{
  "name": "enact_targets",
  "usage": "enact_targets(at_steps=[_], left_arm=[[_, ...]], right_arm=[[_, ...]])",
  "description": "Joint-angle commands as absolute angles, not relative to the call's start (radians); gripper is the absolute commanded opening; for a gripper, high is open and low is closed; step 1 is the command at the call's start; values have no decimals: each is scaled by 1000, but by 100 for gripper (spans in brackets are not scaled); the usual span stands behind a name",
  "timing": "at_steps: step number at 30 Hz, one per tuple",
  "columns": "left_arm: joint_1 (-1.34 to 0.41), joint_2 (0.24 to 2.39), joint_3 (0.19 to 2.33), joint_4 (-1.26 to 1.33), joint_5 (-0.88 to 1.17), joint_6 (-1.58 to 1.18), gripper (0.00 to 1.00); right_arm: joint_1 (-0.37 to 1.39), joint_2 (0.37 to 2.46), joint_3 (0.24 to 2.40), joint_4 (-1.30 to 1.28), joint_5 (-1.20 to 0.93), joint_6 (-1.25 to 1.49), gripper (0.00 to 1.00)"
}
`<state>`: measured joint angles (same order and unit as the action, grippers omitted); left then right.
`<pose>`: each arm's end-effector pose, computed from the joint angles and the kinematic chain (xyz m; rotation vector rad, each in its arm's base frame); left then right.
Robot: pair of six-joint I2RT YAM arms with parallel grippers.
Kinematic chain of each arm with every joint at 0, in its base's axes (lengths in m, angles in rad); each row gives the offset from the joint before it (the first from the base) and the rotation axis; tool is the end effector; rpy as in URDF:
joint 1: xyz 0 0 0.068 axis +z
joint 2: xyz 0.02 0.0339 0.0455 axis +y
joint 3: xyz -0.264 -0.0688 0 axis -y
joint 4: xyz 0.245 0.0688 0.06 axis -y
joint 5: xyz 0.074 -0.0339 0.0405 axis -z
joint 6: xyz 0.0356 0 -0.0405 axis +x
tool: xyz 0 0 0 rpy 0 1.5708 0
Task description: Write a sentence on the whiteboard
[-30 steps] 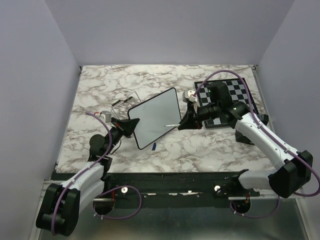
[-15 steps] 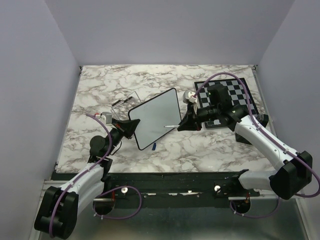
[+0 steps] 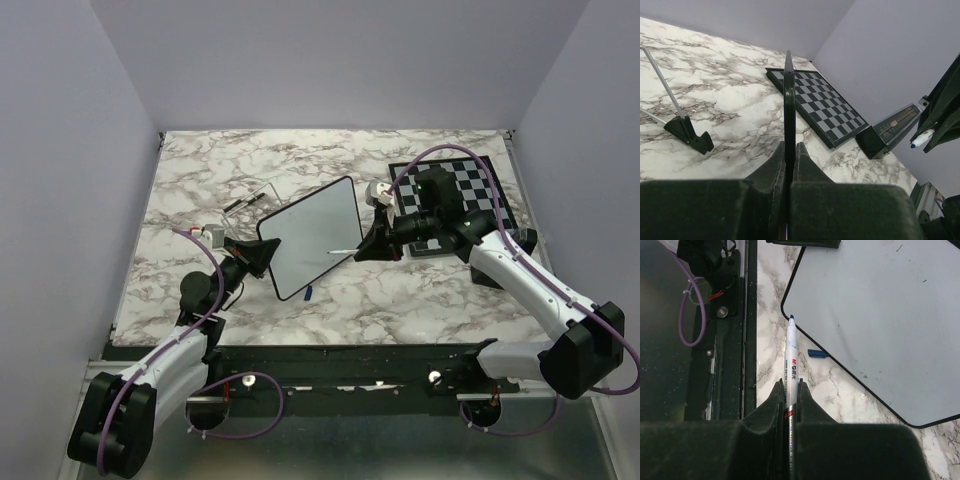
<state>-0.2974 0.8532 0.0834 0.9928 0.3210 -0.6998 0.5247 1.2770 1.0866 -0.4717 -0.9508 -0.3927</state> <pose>0.1585 -0.0603 0.2088 -0.0017 1.4396 -1.0454 0.2193 0.1604 0.3205 -1.3747 1.6156 1.1230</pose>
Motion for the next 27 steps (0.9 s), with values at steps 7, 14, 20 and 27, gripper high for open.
enact_targets(at_steps=[7,14,20,27], left_arm=[[-311,844,77,1068,302,-692,0],[-316,853,72,1078,301,-690,0],[-318,856,71,1081,299,-689,0],[-321,857,67,1086,296,-689,0]], right_arm=[[535,1258,1074,-449,-950,-387,1],[535,1259,1069,-442,-950,-379,1],[535,1262,1068,-437,-950,-374,0],[535,1264,1071,-436,-946,-370,0]])
